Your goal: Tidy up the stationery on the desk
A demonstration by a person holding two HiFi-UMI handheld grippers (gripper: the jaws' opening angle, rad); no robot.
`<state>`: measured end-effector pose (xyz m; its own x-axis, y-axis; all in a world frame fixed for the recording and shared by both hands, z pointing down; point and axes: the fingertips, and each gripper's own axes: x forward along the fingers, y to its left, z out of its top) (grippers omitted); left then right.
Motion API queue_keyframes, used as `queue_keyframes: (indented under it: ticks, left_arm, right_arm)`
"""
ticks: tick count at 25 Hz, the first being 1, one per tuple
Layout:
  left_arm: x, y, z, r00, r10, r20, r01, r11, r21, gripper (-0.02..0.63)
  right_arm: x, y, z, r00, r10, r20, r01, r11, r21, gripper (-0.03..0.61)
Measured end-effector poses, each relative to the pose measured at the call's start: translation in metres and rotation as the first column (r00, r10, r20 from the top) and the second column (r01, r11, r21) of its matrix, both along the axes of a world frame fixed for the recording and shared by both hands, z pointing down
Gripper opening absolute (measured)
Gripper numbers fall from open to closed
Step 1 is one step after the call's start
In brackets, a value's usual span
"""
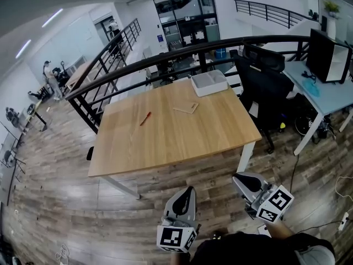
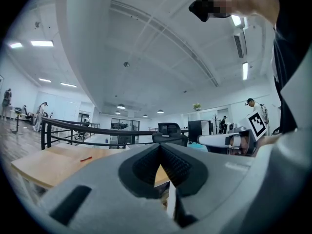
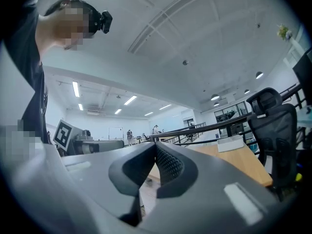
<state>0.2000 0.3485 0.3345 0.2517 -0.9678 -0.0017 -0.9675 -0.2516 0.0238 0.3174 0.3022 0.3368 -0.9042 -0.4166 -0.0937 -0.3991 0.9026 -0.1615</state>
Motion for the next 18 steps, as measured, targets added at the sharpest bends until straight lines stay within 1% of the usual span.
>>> queue_keyframes:
  ticks: [8,13,18]
  left_arm:
    - [-0.02,0.0,0.007,1.0,-0.002,-0.008,0.002,1.0,-0.006,-0.002]
    - [-0.023,-0.008,0.012,1.0,0.001,-0.007,-0.001,1.0,-0.022,-0.002]
    - [-0.035,-0.018,0.016,1.0,-0.028,-0.007,0.028,0.999,-0.034,-0.002]
  right_arm:
    - [-0.019,-0.001,0.004,1.0,-0.002,-0.012,0.002,1.0,0.001,0.005]
    - [-0.022,-0.01,0.01,1.0,0.005,-0.019,-0.005,1.0,-0.012,0.005]
    - [-0.029,-0.027,0.016,1.0,-0.009,-0.023,0.008,1.0,-0.023,0.005]
